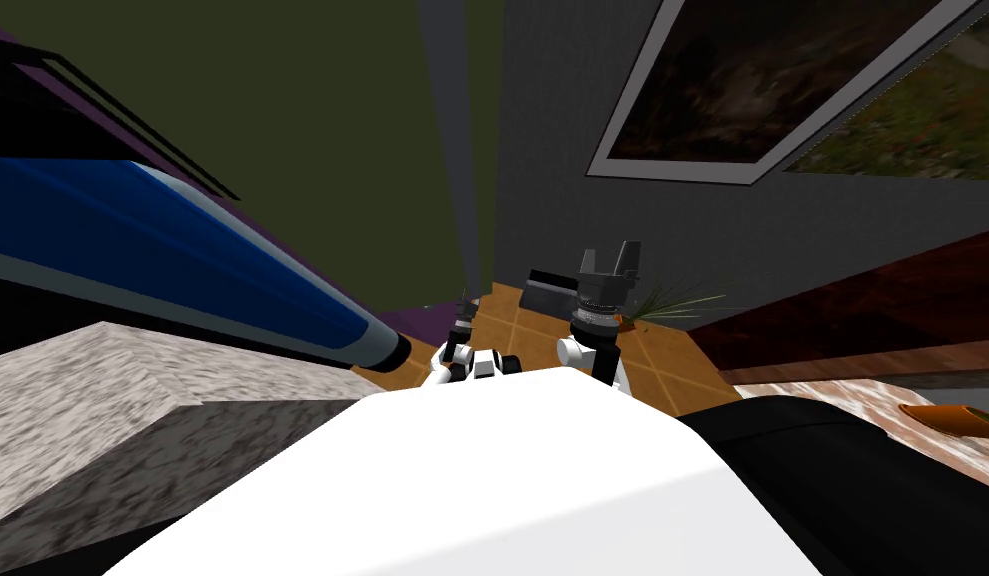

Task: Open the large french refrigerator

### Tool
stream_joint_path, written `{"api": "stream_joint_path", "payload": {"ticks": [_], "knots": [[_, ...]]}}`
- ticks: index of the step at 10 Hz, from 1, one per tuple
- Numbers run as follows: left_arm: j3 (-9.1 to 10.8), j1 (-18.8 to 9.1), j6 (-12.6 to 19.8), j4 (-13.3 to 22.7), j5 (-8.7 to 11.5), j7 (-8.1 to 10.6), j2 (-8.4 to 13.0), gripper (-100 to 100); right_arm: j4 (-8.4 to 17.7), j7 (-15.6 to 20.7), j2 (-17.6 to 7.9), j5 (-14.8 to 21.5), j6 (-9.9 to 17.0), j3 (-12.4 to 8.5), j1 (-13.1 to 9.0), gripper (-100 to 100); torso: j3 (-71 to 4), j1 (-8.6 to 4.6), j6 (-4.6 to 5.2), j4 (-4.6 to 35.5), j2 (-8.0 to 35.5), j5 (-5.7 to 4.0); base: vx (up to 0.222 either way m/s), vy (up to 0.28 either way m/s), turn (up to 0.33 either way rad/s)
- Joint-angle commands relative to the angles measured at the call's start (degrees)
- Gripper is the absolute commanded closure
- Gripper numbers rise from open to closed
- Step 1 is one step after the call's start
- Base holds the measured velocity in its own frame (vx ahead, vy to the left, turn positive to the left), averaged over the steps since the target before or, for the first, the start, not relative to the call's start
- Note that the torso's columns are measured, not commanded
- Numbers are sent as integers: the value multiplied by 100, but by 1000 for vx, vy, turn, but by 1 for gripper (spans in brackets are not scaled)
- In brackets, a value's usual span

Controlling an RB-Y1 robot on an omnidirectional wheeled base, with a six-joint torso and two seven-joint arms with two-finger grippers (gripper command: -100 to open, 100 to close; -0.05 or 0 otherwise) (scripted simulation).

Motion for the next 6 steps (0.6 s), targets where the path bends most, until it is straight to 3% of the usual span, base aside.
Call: {"api": "stream_joint_path", "payload": {"ticks": [1, 2, 5, 6], "knots": [[294, 168, 65, -313, 414, -410, 89, -100, 0, 0, 0, 0, 0, 0, 0, 0, 5, 6, -3, 2, 8, 1, -45, 38, -473], [294, 168, 65, -313, 414, -414, 89, -100, 0, 0, 0, 0, 0, 0, -1, 0, 4, 4, -3, 2, 6, 1, -31, 32, -215], [669, 328, 129, -638, 928, -889, 203, -100, 0, 0, 0, 0, 0, -1, 0, 0, -5, -6, -3, -3, -8, -2, -32, 29, -350], [669, 328, 129, -638, 928, -889, 203, -100, 0, 0, 0, 0, 0, -1, 0, 0, -3, -2, -6, 1, -4, -2, -33, 23, -266]]}}
